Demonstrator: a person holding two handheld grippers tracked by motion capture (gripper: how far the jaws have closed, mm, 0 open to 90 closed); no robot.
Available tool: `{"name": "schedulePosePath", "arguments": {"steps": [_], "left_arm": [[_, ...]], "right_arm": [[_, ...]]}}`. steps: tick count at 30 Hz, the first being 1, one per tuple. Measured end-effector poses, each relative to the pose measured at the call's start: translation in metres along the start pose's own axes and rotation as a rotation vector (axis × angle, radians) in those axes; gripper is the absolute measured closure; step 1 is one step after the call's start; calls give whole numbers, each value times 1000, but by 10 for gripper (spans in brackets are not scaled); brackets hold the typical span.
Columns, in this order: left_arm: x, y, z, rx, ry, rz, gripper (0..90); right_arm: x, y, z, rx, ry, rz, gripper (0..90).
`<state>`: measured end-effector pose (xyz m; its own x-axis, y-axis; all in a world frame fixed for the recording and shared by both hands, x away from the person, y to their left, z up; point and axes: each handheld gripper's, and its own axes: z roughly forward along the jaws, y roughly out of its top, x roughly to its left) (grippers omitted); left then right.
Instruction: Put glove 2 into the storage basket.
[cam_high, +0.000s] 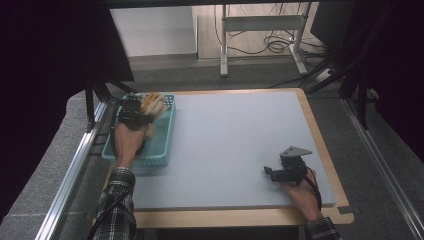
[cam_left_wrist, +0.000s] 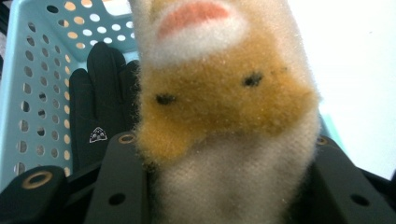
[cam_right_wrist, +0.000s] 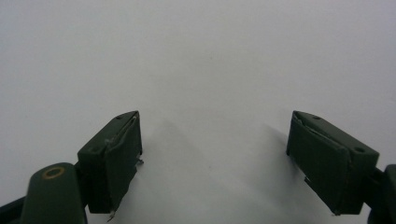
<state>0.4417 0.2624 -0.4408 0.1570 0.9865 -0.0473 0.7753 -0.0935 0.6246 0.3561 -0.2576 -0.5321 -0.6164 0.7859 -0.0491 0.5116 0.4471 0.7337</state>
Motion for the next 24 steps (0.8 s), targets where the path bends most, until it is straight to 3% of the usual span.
{"name": "schedulePosePath", "arguments": {"steps": [16, 24], "left_arm": [[1, -3, 32, 104, 12, -10, 539], [-7, -2, 53, 176, 16, 15, 531]], "right_arm": [[0, 0, 0, 0, 0, -1, 175], [0, 0, 0, 0, 0, -1, 175]]}}
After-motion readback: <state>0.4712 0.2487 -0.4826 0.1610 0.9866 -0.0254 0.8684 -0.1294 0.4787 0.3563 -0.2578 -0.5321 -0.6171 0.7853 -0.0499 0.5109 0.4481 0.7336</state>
